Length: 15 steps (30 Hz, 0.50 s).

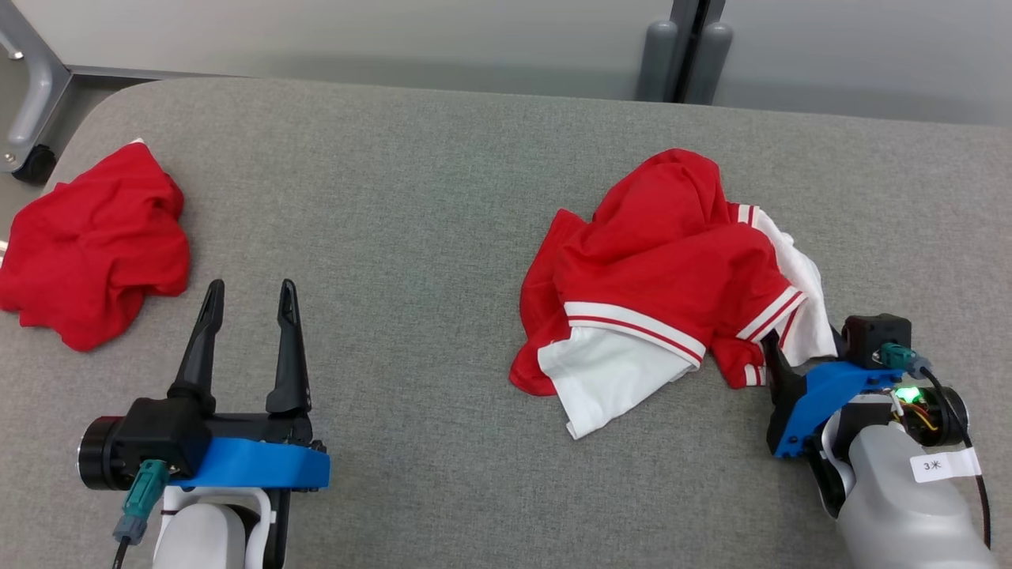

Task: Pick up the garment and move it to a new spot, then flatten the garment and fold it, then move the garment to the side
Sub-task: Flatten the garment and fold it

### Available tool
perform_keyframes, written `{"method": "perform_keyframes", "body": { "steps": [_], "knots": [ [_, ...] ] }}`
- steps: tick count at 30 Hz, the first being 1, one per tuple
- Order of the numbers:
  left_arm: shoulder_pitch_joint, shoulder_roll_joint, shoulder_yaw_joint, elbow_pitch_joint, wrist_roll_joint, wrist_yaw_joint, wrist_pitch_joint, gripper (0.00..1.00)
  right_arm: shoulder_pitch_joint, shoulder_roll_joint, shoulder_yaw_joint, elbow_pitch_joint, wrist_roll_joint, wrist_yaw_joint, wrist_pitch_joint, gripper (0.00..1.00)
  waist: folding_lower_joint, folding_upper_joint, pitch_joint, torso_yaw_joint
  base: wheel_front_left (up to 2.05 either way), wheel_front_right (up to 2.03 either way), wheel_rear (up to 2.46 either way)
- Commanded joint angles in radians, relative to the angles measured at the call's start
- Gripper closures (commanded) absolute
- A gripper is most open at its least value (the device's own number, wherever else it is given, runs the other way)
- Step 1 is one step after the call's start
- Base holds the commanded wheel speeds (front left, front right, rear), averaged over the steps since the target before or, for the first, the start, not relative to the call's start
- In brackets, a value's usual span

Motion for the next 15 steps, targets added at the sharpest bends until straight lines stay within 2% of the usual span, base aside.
{"method": "perform_keyframes", "body": {
  "steps": [1, 4, 5, 11, 15],
  "knots": [
    [-0.005, -0.001, 0.002, 0.001, 0.002, -0.007, -0.005, 0.0, -0.003, 0.01, 0.012, 0.032, -0.004, 0.0, 0.002, 0.0, 0.0001, -0.0001, -0.003, -0.005, 0.0, 0.0, 0.0],
    [-0.005, -0.002, 0.0, 0.001, 0.004, -0.007, -0.005, 0.0, -0.007, 0.03, 0.039, 0.081, 0.01, 0.001, 0.007, 0.0, 0.0001, -0.0001, -0.006, -0.012, 0.0, 0.0, 0.0],
    [-0.004, -0.002, -0.001, 0.002, 0.004, -0.007, -0.005, 0.0, -0.011, 0.037, 0.047, 0.094, 0.017, 0.002, 0.007, 1.0, 0.0001, -0.0001, -0.007, -0.014, 0.0, 0.0, 0.0],
    [0.004, -0.002, -0.004, 0.006, 0.005, -0.005, -0.005, 0.0, -0.039, 0.037, 0.063, 0.093, 0.054, 0.0, 0.003, 1.0, 0.0001, -0.0001, -0.017, -0.03, 0.0, 0.0, 0.0],
    [0.016, -0.002, 0.0, 0.005, 0.007, -0.005, -0.005, 0.0, -0.012, 0.003, 0.042, -0.004, 0.089, 0.0, -0.003, 1.0, 0.0001, -0.0001, -0.042, -0.046, 0.0, 0.0, 0.0]
  ]
}}
